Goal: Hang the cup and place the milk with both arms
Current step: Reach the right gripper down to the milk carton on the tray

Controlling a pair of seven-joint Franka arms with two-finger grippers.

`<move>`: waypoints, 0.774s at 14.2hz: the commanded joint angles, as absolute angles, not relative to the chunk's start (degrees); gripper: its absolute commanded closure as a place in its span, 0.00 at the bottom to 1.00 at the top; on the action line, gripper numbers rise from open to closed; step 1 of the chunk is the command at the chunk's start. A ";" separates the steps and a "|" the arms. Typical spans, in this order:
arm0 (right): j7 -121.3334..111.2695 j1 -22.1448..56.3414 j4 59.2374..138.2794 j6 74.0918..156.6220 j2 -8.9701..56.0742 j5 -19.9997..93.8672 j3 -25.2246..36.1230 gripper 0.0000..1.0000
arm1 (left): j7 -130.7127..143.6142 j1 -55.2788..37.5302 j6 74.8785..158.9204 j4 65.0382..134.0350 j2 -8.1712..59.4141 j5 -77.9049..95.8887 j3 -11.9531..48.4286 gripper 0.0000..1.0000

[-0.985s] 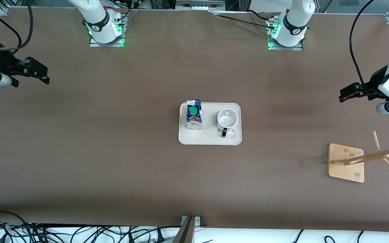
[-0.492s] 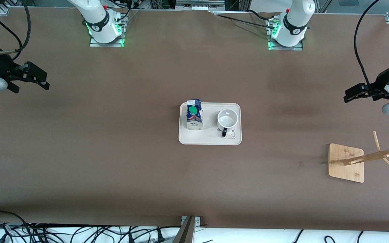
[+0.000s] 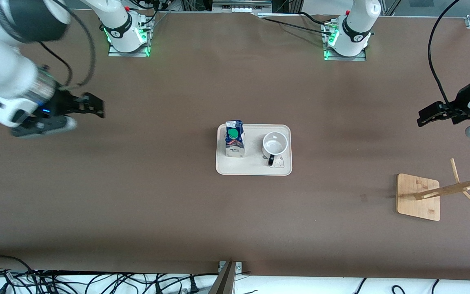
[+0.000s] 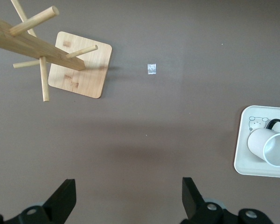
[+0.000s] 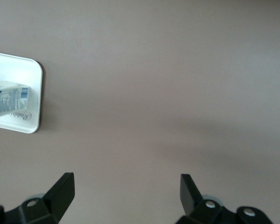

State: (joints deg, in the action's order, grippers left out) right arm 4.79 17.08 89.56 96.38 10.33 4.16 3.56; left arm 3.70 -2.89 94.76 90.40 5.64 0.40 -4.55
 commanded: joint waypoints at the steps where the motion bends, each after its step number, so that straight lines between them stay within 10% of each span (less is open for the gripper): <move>1: 17.53 24.14 86.93 101.40 15.19 4.57 3.34 0.00 | 4.13 -3.34 94.04 91.93 3.96 -0.09 -4.57 0.00; 11: 48.59 41.30 74.71 114.95 33.13 6.15 3.16 0.00 | 0.54 -3.96 93.78 92.64 4.31 -0.18 -4.48 0.00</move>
